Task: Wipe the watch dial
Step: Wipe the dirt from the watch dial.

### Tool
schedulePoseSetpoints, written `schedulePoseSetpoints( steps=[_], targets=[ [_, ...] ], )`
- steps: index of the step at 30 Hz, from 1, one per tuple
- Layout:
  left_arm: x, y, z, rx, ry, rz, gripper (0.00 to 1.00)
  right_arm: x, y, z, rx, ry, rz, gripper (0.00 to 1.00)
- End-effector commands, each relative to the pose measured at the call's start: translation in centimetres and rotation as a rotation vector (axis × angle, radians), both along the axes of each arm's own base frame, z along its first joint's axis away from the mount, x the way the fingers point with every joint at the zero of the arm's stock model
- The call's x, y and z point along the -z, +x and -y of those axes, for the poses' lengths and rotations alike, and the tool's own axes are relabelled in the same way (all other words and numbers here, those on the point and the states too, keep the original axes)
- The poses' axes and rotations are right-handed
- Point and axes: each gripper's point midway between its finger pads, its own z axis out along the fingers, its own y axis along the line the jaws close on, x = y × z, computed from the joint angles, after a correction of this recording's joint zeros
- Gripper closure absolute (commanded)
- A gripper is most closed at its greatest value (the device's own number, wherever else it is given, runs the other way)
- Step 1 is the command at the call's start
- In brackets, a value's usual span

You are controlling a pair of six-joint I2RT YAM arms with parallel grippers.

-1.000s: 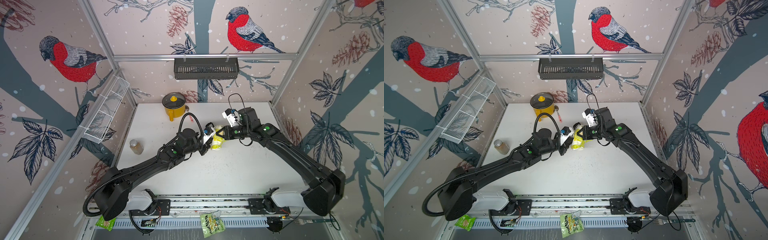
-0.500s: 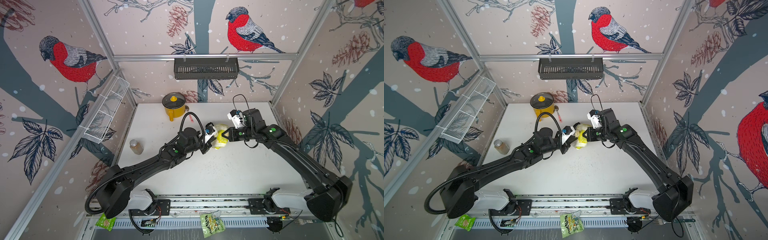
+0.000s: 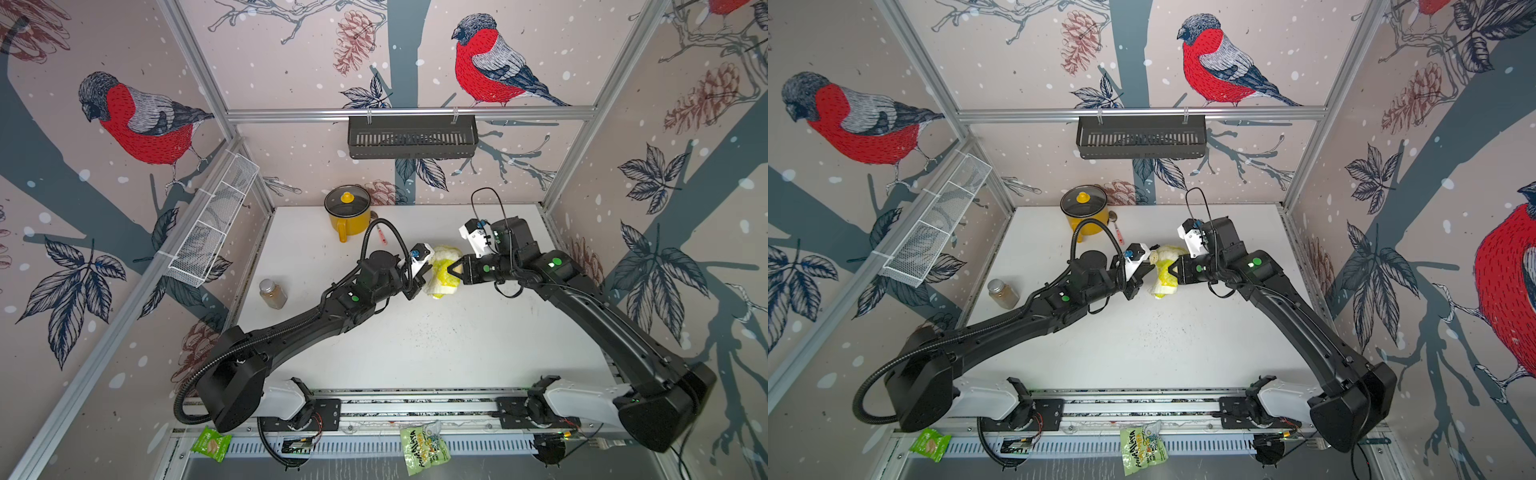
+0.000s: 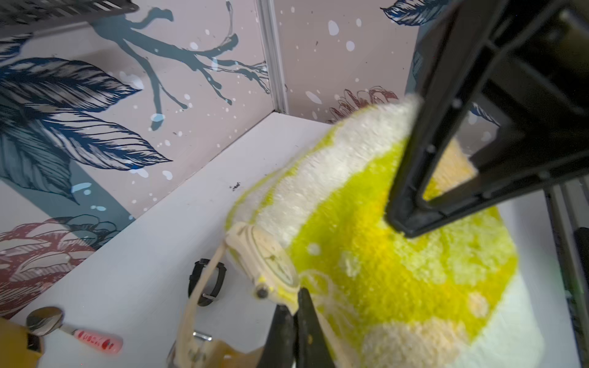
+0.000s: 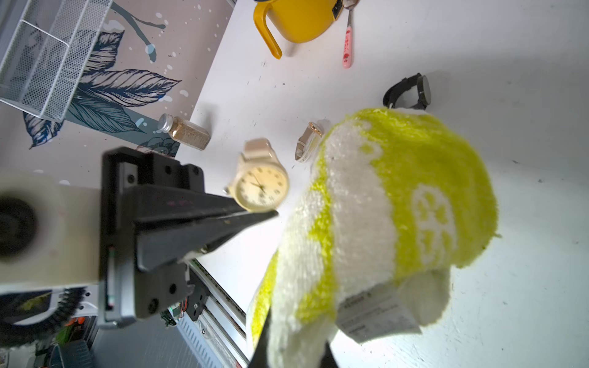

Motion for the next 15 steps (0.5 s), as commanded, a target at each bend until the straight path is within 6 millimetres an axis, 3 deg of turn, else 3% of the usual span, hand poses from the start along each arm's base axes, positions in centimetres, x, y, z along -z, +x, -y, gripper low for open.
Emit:
schedulePoseSetpoints(
  steps=[1, 7, 15],
  targets=[
    [0.4, -0.1, -1.2, -0.04, -0.031, 0.067, 1.0, 0.5, 0.2, 1.2, 0.058, -0.022, 0.061, 0.95],
    [-2.0, -1.5, -3.4, -0.12, -0.199, -0.013, 1.0, -0.4, -1.5, 2.9, 0.149, 0.012, 0.116, 0.95],
    [0.8, -7.8, -2.7, 0.052, -0.159, 0.019, 1.0, 0.6, -5.3, 3.5, 0.131, 0.091, 0.151, 0.96]
  ],
)
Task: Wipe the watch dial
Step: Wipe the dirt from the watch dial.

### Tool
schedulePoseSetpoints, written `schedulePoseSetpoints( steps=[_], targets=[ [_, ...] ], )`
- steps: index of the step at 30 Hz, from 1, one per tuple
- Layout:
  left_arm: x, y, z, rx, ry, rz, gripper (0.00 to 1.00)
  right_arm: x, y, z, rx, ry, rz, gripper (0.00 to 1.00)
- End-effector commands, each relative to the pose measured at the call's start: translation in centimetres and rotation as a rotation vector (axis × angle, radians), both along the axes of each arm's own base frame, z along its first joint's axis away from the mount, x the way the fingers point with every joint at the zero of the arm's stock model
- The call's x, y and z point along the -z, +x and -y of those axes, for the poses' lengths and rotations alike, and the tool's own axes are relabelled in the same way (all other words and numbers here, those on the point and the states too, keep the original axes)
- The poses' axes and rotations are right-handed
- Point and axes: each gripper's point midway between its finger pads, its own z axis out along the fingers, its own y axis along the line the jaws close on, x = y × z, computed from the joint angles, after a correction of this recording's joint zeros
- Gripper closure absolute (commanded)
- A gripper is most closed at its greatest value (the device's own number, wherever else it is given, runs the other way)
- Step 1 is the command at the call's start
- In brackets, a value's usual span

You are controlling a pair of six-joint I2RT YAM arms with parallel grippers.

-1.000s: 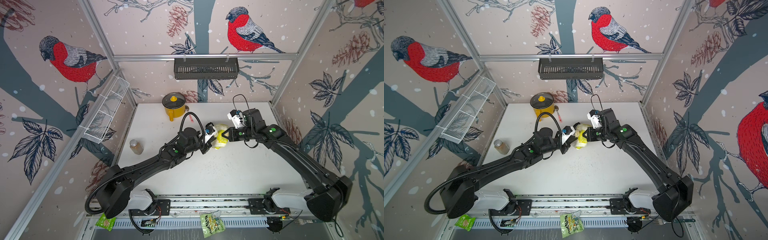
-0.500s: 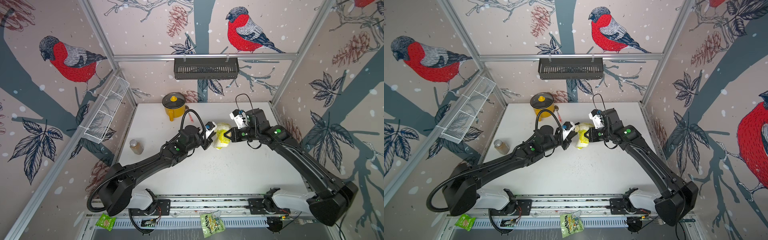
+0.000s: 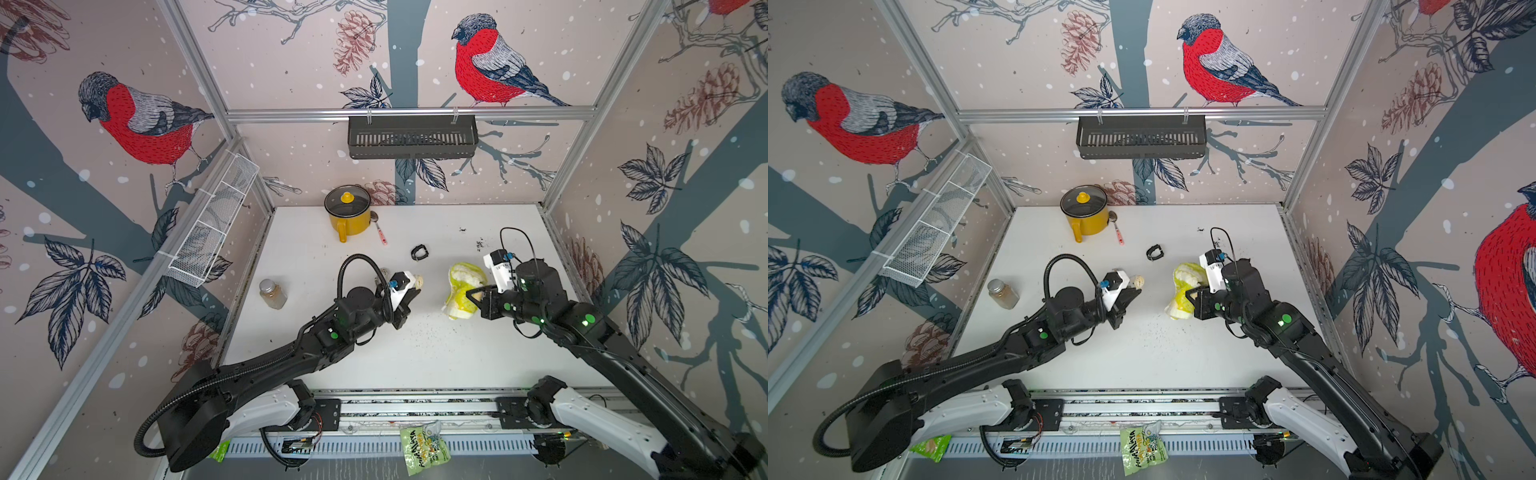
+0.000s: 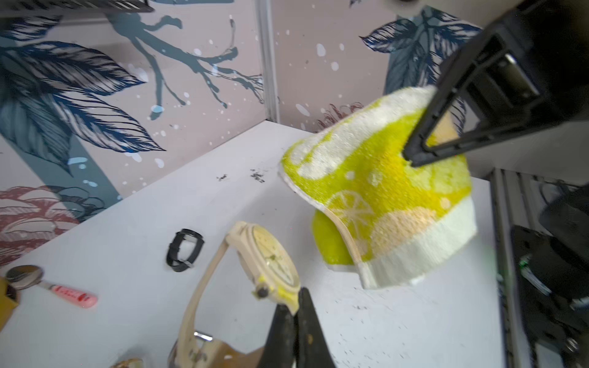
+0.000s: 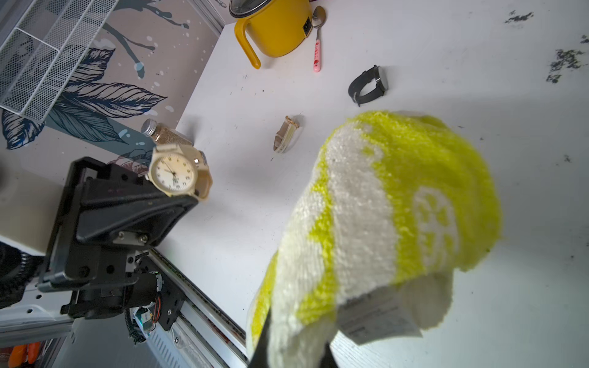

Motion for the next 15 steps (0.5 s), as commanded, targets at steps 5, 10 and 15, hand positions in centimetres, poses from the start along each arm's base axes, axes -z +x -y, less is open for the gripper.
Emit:
schedulePoseSetpoints(
  steps=[5, 10, 15],
  targets=[
    [1.4, -1.5, -0.1, 0.017, 0.037, 0.14, 1.0, 1.1, -1.4, -0.6, -0.052, 0.019, 0.041, 0.95],
    [2.5, -1.0, 1.0, 0.039, 0.09, 0.114, 1.0, 2.1, -2.0, -2.4, -0.144, 0.029, 0.038, 0.95],
    [2.4, -0.8, 1.8, 0.059, 0.099, 0.131, 1.0, 2.2, -2.5, -4.0, -0.205, 0.02, 0.034, 0.95]
  ],
)
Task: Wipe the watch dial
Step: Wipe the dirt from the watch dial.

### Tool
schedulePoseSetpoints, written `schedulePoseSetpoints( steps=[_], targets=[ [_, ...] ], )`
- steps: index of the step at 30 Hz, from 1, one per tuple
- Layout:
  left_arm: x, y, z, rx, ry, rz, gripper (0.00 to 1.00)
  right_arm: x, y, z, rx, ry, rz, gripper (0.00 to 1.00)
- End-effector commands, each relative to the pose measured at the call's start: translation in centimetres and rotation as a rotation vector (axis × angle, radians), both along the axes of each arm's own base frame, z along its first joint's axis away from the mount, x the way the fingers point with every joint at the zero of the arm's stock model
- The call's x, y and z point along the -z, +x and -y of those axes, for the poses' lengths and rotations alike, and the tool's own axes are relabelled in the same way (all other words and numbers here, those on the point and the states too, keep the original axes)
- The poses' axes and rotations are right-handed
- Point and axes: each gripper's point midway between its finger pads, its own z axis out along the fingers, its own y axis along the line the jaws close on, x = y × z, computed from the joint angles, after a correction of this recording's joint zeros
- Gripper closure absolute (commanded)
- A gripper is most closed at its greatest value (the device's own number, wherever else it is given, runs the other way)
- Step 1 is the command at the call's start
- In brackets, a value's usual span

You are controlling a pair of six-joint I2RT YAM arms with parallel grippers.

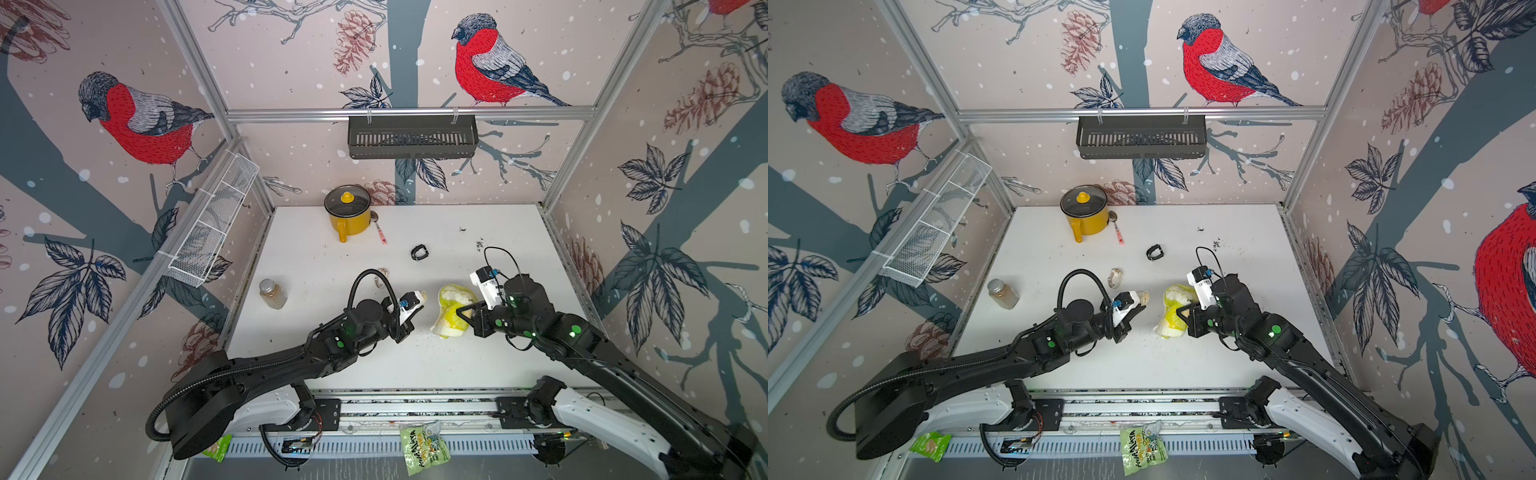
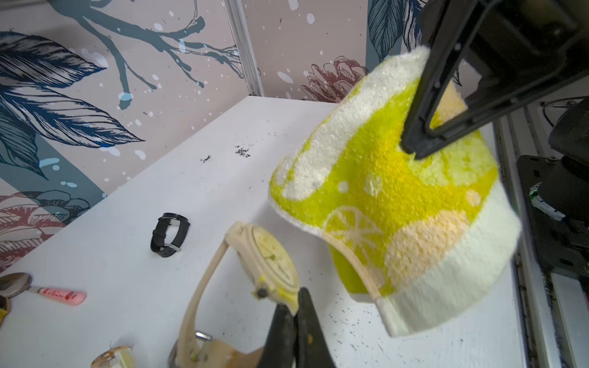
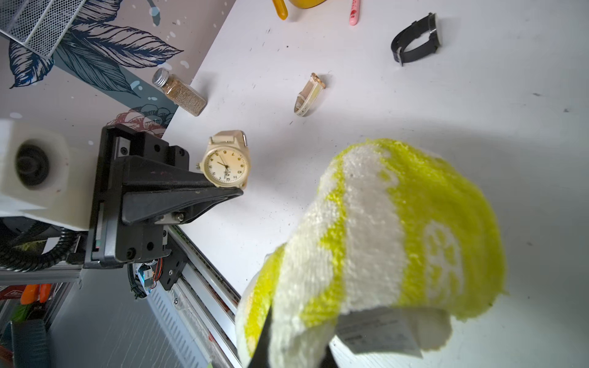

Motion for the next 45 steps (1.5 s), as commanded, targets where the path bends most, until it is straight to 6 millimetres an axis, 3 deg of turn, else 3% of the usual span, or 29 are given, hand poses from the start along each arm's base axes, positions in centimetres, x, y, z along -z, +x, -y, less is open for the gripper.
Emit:
schedulePoseSetpoints(
  steps=[1, 4, 10, 14, 23, 33, 40, 45],
  targets=[
    [-1.0, 0.3, 0.6, 0.012, -0.024, 0.049, 1.0, -1.8, -0.2, -1.6, -0.056, 0.046, 0.058, 0.95],
    [0.1, 1.1, 0.7, -0.022, 0.003, 0.038, 1.0, -2.8, -0.7, -2.4, -0.053, 0.048, 0.083, 0.95],
    [1.7, 0.6, 2.2, 0.029, 0.027, -0.002, 1.0, -3.3, -1.0, -4.1, -0.048, 0.053, 0.109, 0.95],
    [0.8, -0.7, 2.6, 0.065, -0.01, 0.02, 1.0, -2.5, -0.8, -4.7, -0.02, 0.017, 0.113, 0.95],
    [-0.3, -4.2, 2.5, 0.128, -0.04, 0.049, 1.0, -2.4, 0.8, -3.9, 0.036, -0.037, 0.136, 0.95],
    [-1.8, -5.6, 1.9, 0.177, -0.099, 0.097, 1.0, -0.3, 1.1, -5.1, 0.0, -0.057, 0.088, 0.95],
    [-2.4, -5.4, 1.7, 0.163, -0.108, 0.108, 1.0, 2.0, 1.7, -4.0, 0.039, -0.12, 0.044, 0.95],
    [-2.5, -4.3, 1.0, 0.09, -0.097, 0.14, 1.0, 3.1, 2.1, -1.8, 0.107, -0.17, 0.016, 0.96]
  ],
)
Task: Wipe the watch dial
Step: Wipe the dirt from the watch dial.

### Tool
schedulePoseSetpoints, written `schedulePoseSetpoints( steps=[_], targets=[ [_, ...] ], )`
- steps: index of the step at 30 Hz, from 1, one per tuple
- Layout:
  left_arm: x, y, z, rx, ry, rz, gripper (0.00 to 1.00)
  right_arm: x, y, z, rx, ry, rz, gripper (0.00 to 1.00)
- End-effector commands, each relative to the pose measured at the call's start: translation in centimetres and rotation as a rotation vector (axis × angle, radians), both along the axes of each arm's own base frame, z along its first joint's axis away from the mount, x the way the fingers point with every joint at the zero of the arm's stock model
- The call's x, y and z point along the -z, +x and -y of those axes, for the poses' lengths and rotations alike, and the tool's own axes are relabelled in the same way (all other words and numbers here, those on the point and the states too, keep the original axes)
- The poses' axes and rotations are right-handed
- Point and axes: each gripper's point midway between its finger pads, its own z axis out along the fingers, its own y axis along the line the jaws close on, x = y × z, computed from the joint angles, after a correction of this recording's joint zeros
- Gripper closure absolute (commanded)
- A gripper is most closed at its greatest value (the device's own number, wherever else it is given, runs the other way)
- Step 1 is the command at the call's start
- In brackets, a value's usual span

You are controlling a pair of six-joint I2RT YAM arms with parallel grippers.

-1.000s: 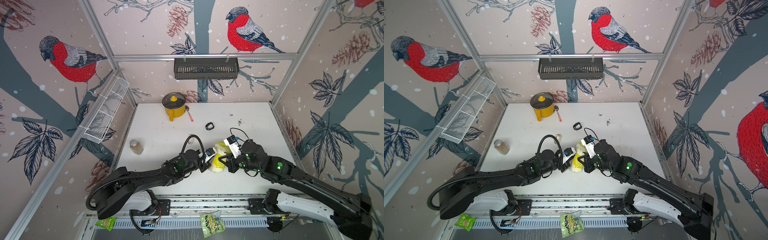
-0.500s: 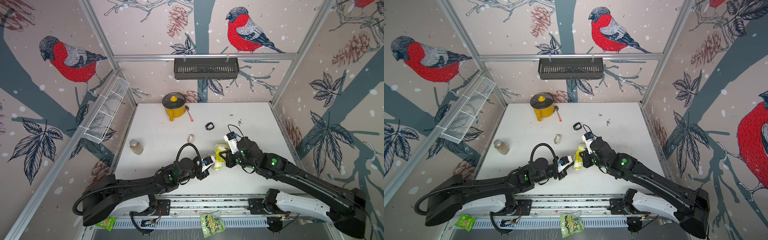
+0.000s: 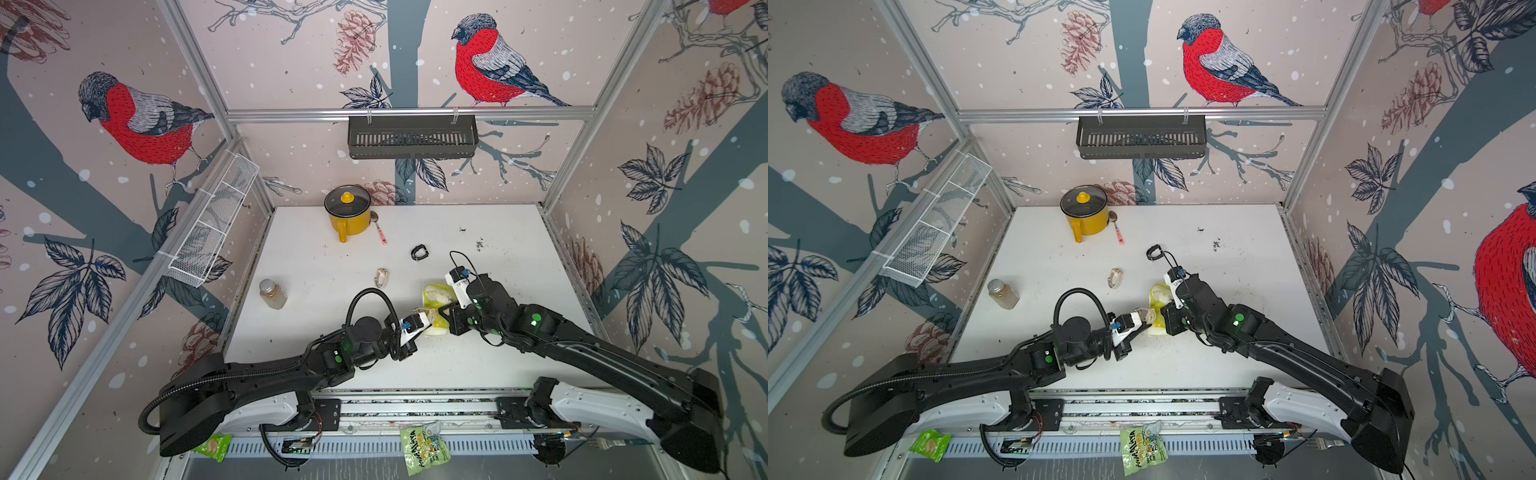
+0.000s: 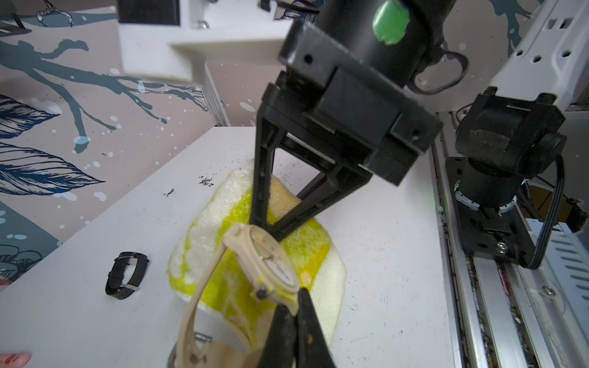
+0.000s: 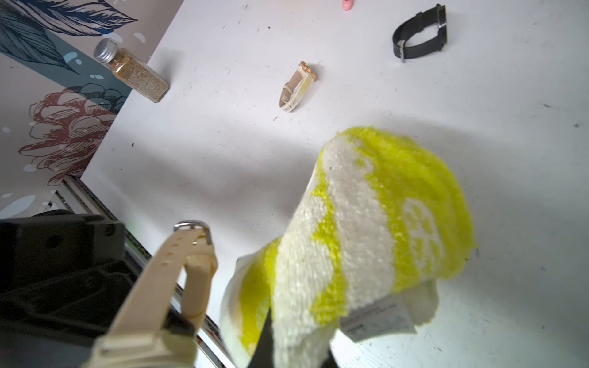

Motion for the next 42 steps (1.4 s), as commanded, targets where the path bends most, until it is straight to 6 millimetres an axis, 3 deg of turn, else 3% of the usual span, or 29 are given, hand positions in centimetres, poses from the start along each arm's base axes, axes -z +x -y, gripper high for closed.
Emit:
schedulePoseSetpoints(
  steps=[1, 8, 14, 24, 34, 42],
  targets=[
    [-1.7, 1.0, -0.3, -0.055, -0.043, 0.074, 1.0, 0.2, 0.2, 1.6, 0.053, -0.023, -0.004, 0.96],
    [-0.9, 1.8, -0.3, -0.099, -0.002, 0.061, 1.0, -3.2, -1.0, 2.3, 0.019, 0.078, 0.069, 0.95],
    [-0.4, 2.7, 0.0, -0.134, 0.025, 0.056, 1.0, -5.6, -3.4, 0.0, -0.151, 0.18, 0.104, 0.93],
    [-0.3, 2.5, 0.8, -0.1, 0.035, 0.046, 1.0, -5.9, -4.2, -2.8, -0.228, 0.138, 0.137, 0.95],
    [-0.1, 1.1, 1.4, -0.017, 0.022, 0.022, 1.0, -6.5, -3.0, -3.0, -0.208, 0.101, 0.183, 0.96],
    [-2.3, 0.4, 0.1, -0.021, -0.064, 0.054, 1.0, -5.7, -1.9, -2.5, -0.174, 0.108, 0.163, 0.96]
  ],
)
